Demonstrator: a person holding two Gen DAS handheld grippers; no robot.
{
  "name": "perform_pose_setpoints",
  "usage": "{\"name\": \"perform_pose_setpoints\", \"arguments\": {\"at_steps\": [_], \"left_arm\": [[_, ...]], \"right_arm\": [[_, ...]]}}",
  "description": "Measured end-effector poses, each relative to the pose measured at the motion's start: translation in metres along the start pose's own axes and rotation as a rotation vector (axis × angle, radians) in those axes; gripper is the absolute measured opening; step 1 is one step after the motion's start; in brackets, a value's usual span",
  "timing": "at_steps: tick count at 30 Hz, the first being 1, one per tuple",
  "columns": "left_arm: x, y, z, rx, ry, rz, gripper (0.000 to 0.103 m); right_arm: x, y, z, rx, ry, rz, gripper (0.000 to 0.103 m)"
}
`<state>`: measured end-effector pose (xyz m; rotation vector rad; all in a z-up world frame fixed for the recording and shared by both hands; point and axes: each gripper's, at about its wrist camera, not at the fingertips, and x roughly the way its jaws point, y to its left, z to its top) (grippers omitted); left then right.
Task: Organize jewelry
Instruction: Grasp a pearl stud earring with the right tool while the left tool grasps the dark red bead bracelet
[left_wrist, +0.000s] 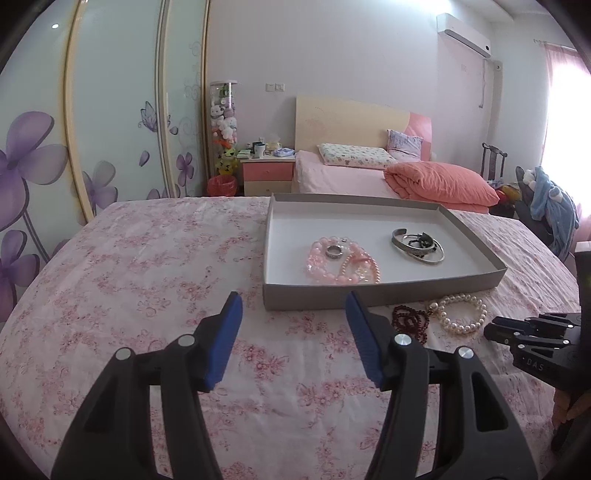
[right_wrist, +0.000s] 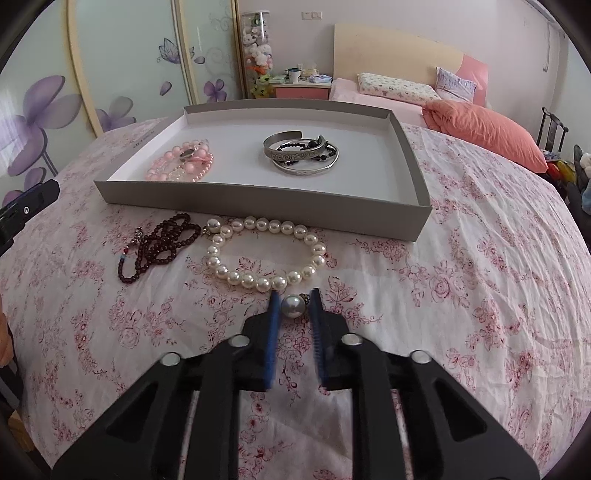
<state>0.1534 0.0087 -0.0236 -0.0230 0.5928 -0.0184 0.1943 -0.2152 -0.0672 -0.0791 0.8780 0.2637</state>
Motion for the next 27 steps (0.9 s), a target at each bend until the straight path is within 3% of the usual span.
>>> {"name": "perform_pose_setpoints", "arguments": {"at_steps": [6,14,24,27], "left_arm": [[0.010,-0.026,-0.001,0.067,0.055,-0.083,0.066],[0.045,-0.070,-0.007,0.166,0.197,-0.202,0.071],[0.078,-0.094,-0.011,0.215,0.291,-0.175,0.071],[0.084,-0.100,-0.012,0.233,0.306,-0.145,0.058]], "right_arm": [[-0.006,-0.011,-0.005,0.045,0.000,-0.016,0.016],[-0.007,-0.016,-0.005,0.064,-0.003,-0.007,0.016],[-0.008,-0.020,-0.006,0.087,-0.004,0.011,0.016],[-0.009,-0.020,-0.006,0.089,-0.004,0.013,0.016]]}}
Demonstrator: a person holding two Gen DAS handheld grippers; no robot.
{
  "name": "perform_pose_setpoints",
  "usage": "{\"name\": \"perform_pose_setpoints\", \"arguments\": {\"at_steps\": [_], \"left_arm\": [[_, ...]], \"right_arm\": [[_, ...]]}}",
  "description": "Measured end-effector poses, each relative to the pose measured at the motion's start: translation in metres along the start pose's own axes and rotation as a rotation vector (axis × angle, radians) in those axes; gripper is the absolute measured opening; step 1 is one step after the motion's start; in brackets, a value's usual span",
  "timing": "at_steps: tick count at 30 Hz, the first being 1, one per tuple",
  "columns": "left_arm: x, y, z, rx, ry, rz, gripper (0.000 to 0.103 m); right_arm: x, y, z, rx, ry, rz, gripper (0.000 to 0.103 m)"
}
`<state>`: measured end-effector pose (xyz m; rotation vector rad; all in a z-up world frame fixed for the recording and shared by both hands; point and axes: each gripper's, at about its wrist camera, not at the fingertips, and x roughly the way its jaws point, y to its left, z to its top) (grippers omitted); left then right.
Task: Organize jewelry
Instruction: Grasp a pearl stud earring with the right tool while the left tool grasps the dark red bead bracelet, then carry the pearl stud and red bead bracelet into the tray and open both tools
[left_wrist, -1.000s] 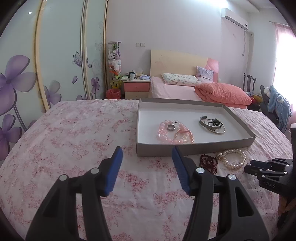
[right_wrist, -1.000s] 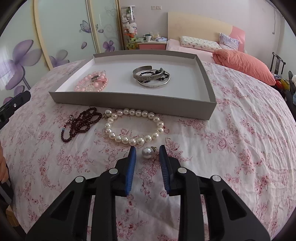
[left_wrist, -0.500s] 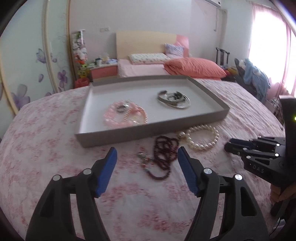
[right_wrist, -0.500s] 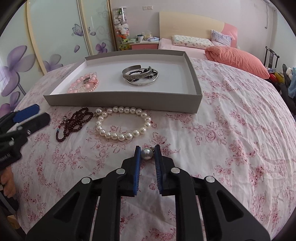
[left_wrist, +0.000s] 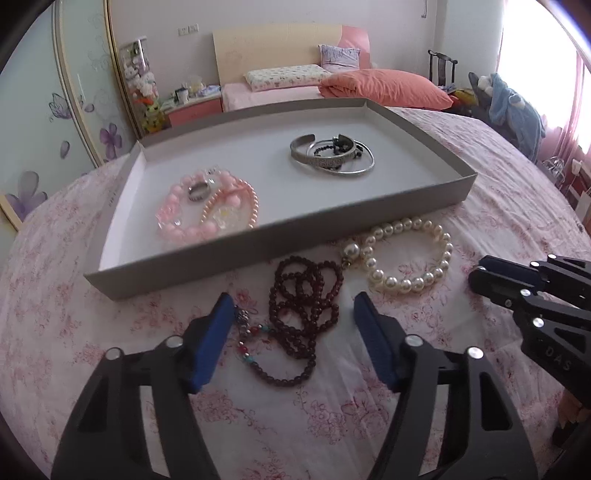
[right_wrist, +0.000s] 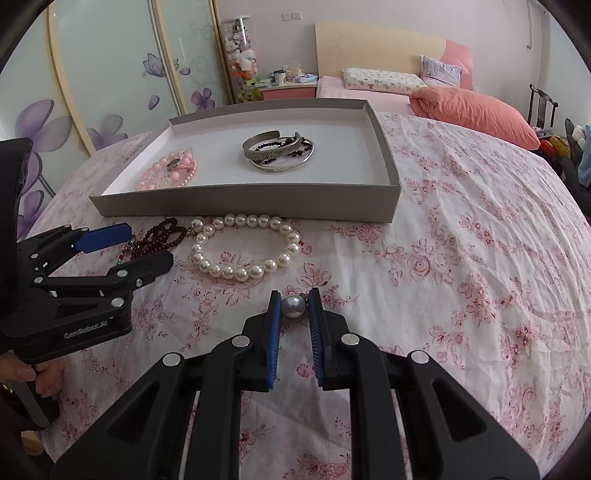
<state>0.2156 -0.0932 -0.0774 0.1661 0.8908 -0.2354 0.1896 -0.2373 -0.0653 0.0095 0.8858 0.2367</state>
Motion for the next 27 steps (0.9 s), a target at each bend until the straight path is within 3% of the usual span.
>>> {"name": "perform_pose_setpoints", "arguments": {"at_steps": [5,6,15,27], "left_arm": [[0.000,0.002,0.002,0.017,-0.005,0.067,0.014],[-0.001,0.005,0.002,0.013,-0.002,0.069,0.012],[-0.025,0.052,-0.028,-0.054,0.018,0.108,0.010],[-0.031,0.055,-0.036,-0.059,0.015,0.118,0.012]], "right_arm": [[0.000,0.000,0.000,0.000,0.000,0.000,0.016],[0.000,0.000,0.000,0.000,0.000,0.000,0.016],[0.001,0.003,0.000,-0.013,0.001,0.000,0.016],[0.003,0.009,-0.001,-0.032,0.003,-0.026,0.016]]}}
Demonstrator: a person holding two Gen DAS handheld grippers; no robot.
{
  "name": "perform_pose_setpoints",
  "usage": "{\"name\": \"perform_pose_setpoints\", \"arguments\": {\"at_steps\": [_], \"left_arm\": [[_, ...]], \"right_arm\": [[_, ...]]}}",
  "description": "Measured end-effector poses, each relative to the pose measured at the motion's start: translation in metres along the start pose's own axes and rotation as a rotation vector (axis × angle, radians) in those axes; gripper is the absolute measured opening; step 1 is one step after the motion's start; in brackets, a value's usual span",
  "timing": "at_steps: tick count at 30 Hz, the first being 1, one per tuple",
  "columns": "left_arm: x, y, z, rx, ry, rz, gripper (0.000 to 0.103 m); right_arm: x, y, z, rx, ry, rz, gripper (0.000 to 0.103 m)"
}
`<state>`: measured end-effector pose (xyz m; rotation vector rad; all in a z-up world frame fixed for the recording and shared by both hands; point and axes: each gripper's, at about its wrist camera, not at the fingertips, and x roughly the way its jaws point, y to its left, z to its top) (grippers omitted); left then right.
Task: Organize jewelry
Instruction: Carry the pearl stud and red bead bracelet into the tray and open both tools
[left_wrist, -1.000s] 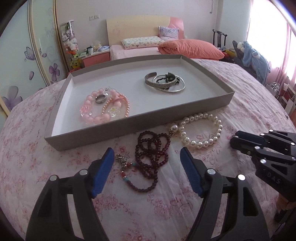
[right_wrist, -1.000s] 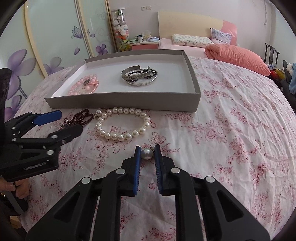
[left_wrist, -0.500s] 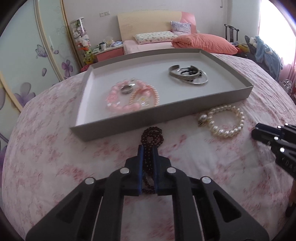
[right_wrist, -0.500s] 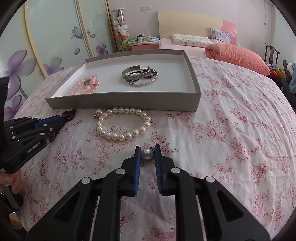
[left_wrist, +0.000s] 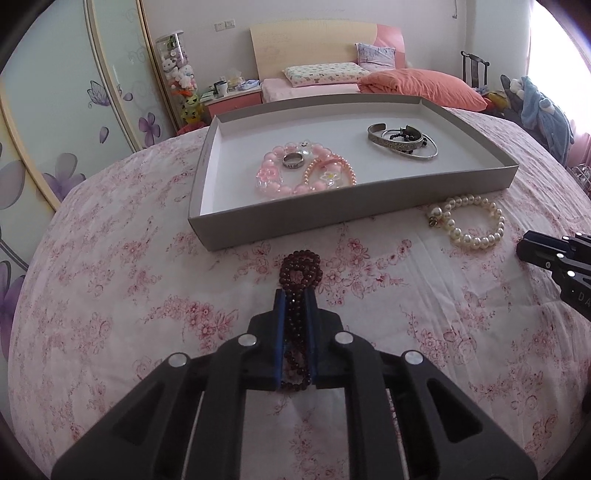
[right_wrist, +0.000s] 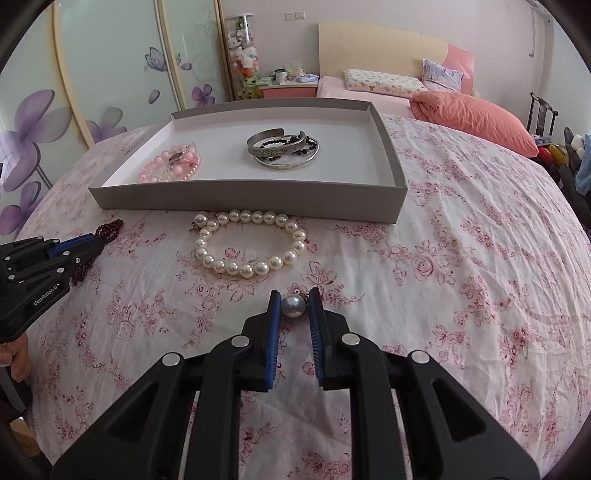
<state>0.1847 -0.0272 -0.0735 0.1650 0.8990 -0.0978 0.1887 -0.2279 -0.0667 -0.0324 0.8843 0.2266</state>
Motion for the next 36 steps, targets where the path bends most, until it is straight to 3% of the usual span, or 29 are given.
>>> {"name": "perform_pose_setpoints", "arguments": {"at_steps": [9,23,36], "left_arm": [[-0.011,0.009,-0.004,-0.049,-0.012,-0.034,0.009],[-0.059,0.028,0.005,-0.152,-0.184,0.003,0.009],[-0.082,0.024,0.006,-0.151,-0.274,0.043,0.009]], "right_arm": [[-0.009,-0.005,0.002,0.019,-0.020,-0.005,0.016],[-0.045,0.009,0.017,-0.017,-0.180,-0.014,0.016],[-0.066,0.028,0.025,-0.042,-0.293,0.010,0.016]]}}
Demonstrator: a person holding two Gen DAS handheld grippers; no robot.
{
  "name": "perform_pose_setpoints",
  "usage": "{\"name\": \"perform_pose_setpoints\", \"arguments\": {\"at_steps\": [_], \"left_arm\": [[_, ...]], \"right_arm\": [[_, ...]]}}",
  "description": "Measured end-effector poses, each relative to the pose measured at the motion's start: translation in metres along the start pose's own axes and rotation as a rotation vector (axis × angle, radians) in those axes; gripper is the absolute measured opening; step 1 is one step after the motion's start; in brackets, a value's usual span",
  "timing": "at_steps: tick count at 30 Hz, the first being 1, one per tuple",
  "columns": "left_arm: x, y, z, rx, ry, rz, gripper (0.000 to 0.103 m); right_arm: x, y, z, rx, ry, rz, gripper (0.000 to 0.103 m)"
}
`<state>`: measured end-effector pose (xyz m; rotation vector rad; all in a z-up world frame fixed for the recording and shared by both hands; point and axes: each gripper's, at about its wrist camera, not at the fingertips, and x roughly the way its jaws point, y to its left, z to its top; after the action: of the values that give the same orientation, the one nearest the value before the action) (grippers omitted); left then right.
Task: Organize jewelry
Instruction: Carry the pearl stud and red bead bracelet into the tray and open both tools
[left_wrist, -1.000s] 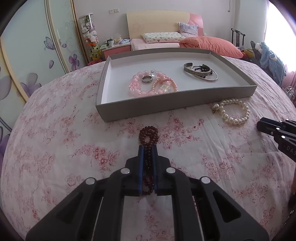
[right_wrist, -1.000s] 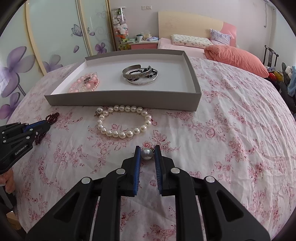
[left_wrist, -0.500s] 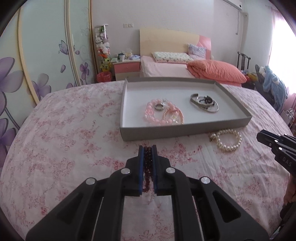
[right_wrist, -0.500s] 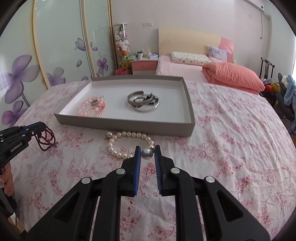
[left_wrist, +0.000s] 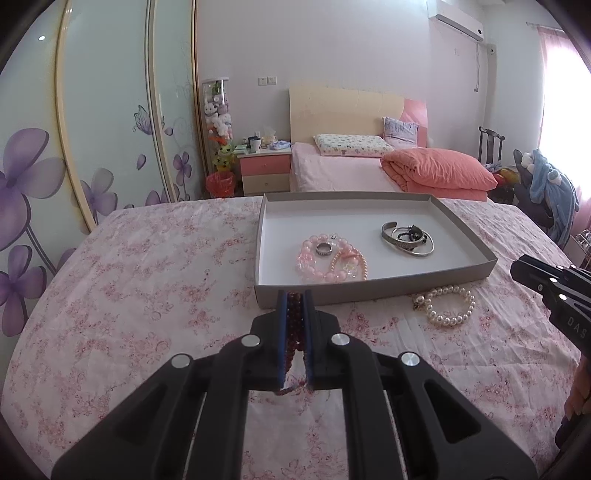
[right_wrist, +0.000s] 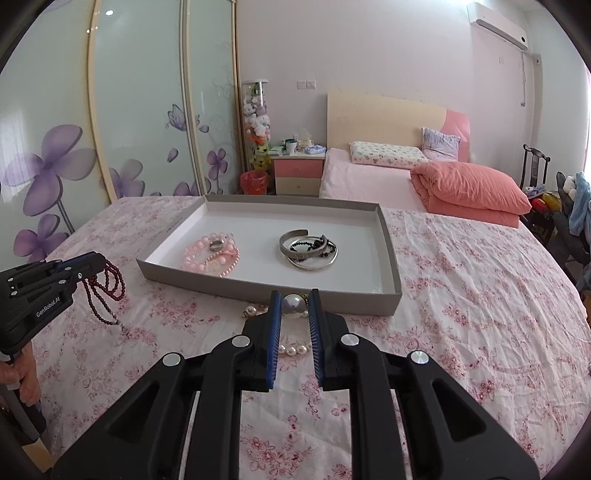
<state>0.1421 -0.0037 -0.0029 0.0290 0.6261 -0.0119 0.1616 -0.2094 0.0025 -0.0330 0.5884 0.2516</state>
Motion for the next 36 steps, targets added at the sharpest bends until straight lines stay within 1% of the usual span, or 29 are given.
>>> {"name": "perform_pose_setpoints", "arguments": {"at_steps": [3,7,12,17,19,31,36], "left_arm": [[-0.004,0.000,0.002,-0.001,-0.014,0.004,0.009],[-0.010,-0.003,0.006,0.002,-0.042,0.009,0.009],[-0.024,-0.011,0.013,0.017,-0.116,0.021,0.009],[-0.033,-0.020,0.019,0.035,-0.175,0.028,0.009],[-0.035,-0.023,0.022,0.042,-0.189,0.028,0.009],[-0.023,-0.027,0.040,0.031,-0.208,0.026,0.009],[-0.004,-0.027,0.052,0.019,-0.200,0.019,0.009]], "right_arm": [[-0.003,0.002,0.002,0.000,-0.017,0.003,0.016],[-0.010,0.004,0.008,0.001,-0.070,-0.004,0.016],[-0.027,0.006,0.017,-0.011,-0.195,-0.029,0.016],[-0.039,0.008,0.024,-0.025,-0.293,-0.043,0.016],[-0.040,0.008,0.026,-0.029,-0.307,-0.045,0.016],[-0.029,0.002,0.040,-0.032,-0.338,-0.051,0.016],[-0.014,-0.004,0.049,-0.019,-0.330,-0.037,0.016]]}}
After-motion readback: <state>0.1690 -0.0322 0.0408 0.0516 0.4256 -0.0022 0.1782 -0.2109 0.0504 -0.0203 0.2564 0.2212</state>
